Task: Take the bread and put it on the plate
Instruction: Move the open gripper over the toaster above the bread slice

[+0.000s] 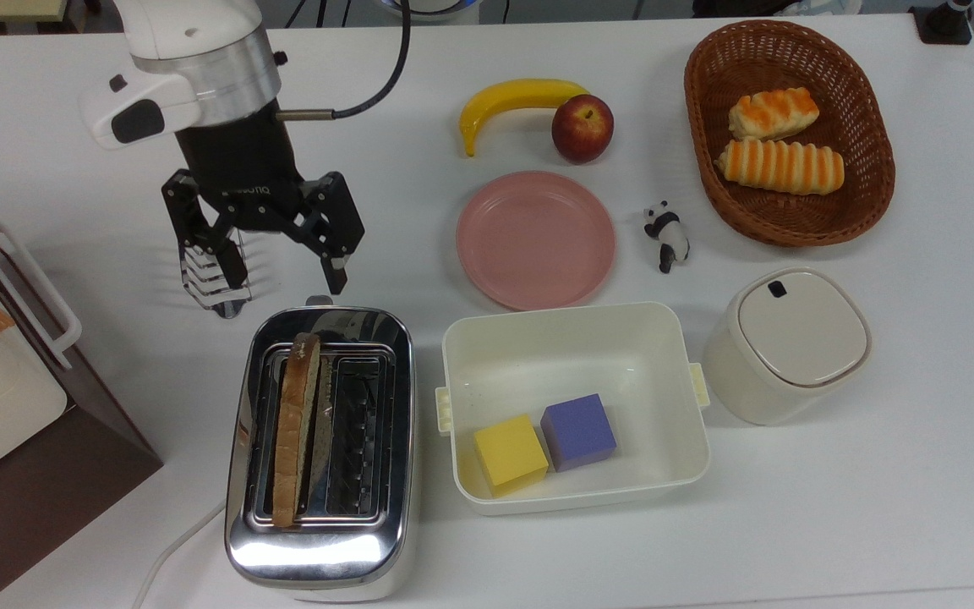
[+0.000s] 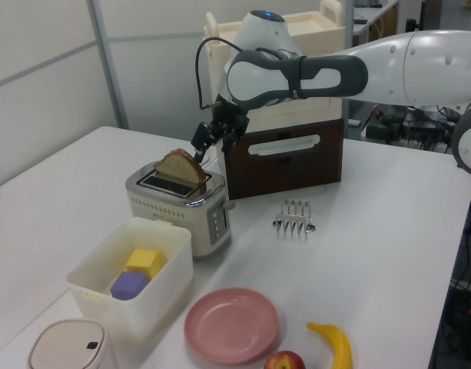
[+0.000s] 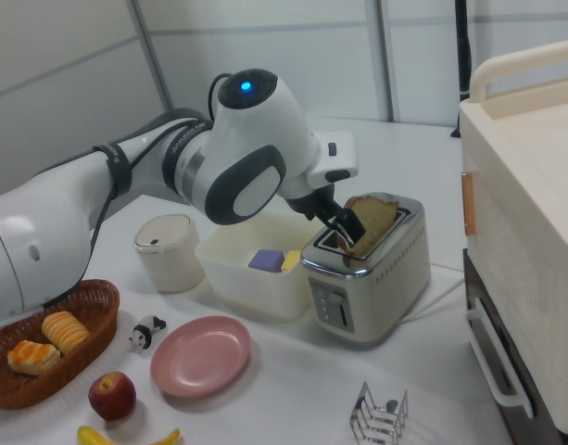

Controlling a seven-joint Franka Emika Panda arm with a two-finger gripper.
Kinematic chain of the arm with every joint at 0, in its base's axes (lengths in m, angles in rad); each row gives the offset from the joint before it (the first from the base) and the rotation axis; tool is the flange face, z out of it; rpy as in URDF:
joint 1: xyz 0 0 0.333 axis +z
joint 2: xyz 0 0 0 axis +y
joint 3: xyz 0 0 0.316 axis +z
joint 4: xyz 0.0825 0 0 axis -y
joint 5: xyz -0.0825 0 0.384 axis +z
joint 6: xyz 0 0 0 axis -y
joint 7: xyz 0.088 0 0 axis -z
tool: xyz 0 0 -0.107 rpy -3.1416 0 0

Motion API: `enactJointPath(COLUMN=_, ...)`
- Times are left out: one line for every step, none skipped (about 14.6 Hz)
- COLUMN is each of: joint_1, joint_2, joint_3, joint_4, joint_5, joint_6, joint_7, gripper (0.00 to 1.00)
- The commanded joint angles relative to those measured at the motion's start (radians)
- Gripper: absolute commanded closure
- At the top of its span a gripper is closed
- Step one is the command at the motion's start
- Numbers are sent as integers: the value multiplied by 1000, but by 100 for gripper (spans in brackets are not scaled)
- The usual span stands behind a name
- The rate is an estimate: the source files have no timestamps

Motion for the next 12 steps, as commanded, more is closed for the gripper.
enactJointPath(joint_1=11, joint_2=11, joint_3=1, joint_4=-16, joint_5=35, joint_6=91, joint_7=20, gripper=0)
enactJointPath(joint_1=14, joint_2=17, joint_3=2, joint_4=-16, joint_5=35, joint_6=108, joint_7=20, gripper=0)
enactJointPath(joint_1=31, joint_2=34, joint_3=2, joint_4=-16, joint_5=35, joint_6=138, joint_7=20, gripper=0)
enactJointPath(joint_1=42, joint_2=48, joint_3=1, joint_4=-16, joint_5=35, joint_6=171, joint_7=20, gripper=0)
enactJointPath(joint_1=48, joint_2=55, joint_3=1, joint_4=-16, joint_5=33, joint_6=194, joint_7=20, gripper=0)
enactJointPath(joint_1=49, joint_2=69, joint_3=1, joint_4=-16, joint_5=29, joint_6=209, joint_7=19, gripper=0)
enactJointPath(joint_1=52, joint_2=77, joint_3=1, joint_4=-16, joint_5=23, joint_6=212, joint_7=8, gripper=0)
enactJointPath(joint_1=54, joint_2=80, joint_3=1, joint_4=-15, joint_5=23, joint_6=212, joint_7=8, gripper=0)
enactJointPath(joint_1=56, joint_2=80, joint_3=1, joint_4=-15, joint_5=21, joint_6=212, joint_7=8, gripper=13)
enactJointPath(joint_1=56, joint_2=80, joint_3=1, joint_4=-15, joint_5=21, joint_6=212, joint_7=8, gripper=36)
enactJointPath(joint_1=56, joint_2=80, joint_3=1, joint_4=-15, joint_5=23, joint_6=212, joint_7=8, gripper=53)
enactJointPath(joint_1=54, joint_2=80, joint_3=1, joint_4=-15, joint_5=26, joint_6=212, joint_7=8, gripper=78)
